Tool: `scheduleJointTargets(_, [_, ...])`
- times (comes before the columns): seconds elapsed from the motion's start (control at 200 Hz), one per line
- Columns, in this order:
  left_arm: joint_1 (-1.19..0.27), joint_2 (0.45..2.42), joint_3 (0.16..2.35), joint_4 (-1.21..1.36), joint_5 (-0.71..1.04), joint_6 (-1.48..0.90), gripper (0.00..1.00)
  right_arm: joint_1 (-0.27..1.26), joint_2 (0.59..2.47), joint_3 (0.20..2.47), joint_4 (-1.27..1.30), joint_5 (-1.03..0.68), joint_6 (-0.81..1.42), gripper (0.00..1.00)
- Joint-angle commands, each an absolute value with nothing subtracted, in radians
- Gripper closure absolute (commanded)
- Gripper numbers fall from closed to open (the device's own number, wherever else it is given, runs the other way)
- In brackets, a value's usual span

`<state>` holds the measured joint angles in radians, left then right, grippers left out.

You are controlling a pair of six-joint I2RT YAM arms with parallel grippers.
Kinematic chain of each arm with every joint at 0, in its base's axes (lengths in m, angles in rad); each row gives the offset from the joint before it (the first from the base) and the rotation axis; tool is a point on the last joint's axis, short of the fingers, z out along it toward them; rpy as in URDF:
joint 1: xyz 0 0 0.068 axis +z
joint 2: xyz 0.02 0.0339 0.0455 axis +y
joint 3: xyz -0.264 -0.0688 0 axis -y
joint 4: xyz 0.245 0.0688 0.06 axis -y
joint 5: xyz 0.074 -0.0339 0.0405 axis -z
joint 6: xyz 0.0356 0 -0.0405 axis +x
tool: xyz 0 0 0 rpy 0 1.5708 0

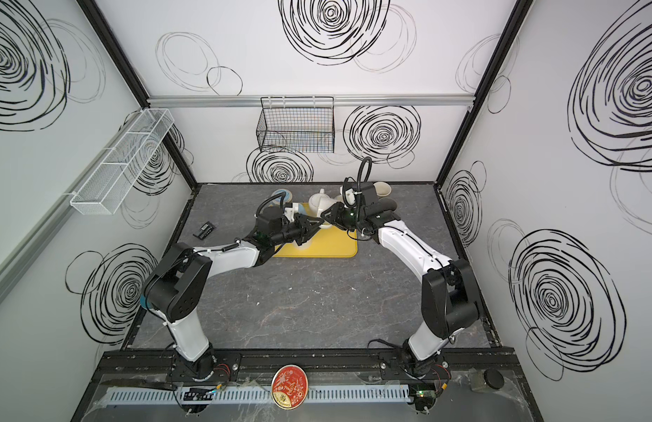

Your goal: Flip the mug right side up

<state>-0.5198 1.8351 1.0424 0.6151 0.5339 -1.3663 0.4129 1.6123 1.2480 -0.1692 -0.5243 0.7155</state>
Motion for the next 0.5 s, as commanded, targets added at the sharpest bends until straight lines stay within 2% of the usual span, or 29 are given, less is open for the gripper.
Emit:
scheduleJointTargets(0.0, [-0.548,1.855,1.132,0.627,0.528,-1.232,1.00,0.380,1.566,1.225,-0.235,-0.499,0.694,0.71])
scheduleJointTargets(0.095, [-0.563,1.890,1.183,0.524,0.509,-1.150,1.00,0.355,1.558,1.205,-0.267,-0.494,0.692,0.71])
scheduleJointTargets(0.19, [-0.579,1.917,1.280,0.290,0.465,-0.991,1.00,0.333,1.549,1.184,-0.289,-0.492,0.689,0.71])
scheduleJointTargets(0.29, [-0.597,1.951,1.396,0.056,0.375,-0.808,1.00,0.318,1.541,1.164,-0.298,-0.490,0.680,0.71])
scheduleJointTargets(0.495, [-0.643,2.000,1.536,-0.229,0.146,-0.536,1.00,0.305,1.553,1.158,-0.343,-0.483,0.654,0.71])
